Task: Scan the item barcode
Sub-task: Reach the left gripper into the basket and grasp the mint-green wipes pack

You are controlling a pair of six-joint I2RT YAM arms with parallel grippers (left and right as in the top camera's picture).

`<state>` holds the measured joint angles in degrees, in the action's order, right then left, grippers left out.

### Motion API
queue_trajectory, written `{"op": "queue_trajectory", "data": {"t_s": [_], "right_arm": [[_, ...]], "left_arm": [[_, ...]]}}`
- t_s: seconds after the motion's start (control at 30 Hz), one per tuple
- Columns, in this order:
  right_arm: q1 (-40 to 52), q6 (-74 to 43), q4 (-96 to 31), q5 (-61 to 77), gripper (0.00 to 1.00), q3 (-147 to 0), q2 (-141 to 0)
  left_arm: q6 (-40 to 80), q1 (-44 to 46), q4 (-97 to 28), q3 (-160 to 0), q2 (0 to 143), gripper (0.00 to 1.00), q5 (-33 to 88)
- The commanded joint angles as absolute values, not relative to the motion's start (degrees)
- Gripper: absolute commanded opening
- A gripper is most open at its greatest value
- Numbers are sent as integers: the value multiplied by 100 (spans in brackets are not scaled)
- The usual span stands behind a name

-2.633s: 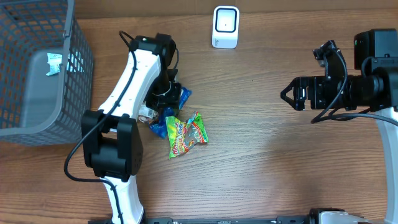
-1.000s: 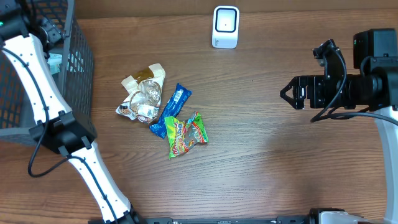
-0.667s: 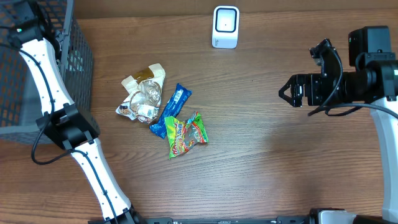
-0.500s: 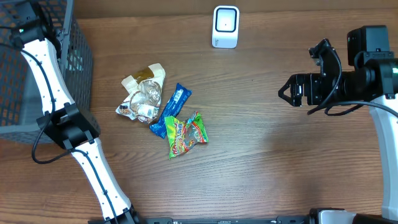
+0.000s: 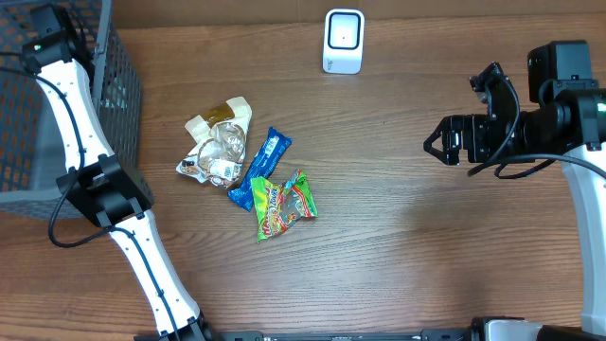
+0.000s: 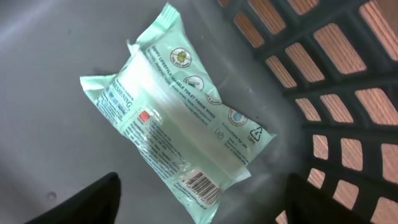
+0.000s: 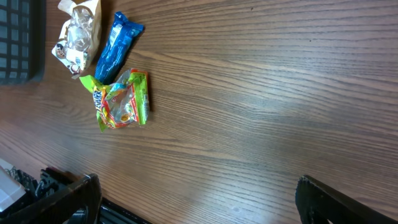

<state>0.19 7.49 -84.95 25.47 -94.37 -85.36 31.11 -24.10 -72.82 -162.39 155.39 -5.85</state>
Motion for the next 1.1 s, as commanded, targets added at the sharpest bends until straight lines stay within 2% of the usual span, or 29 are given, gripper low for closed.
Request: {"op": "queue_trajectory", "data": {"t_s": [0.0, 0.13, 0.43, 0.63, 0.77, 0.83, 1.07], "right_arm": [[27, 733, -8479, 2558, 100, -9413, -8510], [27, 733, -8479, 2561, 100, -9413, -8510], [27, 731, -8523, 2561, 100, -9413, -8510], [27, 729, -8527, 2563, 100, -9413, -8510], [27, 729, -8549, 2563, 100, -9413, -8510], [27, 729, -8567, 2563, 100, -9413, -8510], [27, 729, -8589, 2563, 100, -9413, -8510]], "left_arm": [[3319, -2440, -7299, -16018, 16097, 78, -622], [3267, -2443, -7124, -15797, 16097, 81, -644], [3020, -2436, -6434, -15353, 16097, 98, -598], [3022, -2436, -6357, -14958, 16097, 97, -593], [3026, -2436, -6355, -14741, 16097, 88, -591], [3024, -2436, -6361, -14735, 16097, 79, -593], [3022, -2436, -6379, -14735, 16097, 59, -596]]}}
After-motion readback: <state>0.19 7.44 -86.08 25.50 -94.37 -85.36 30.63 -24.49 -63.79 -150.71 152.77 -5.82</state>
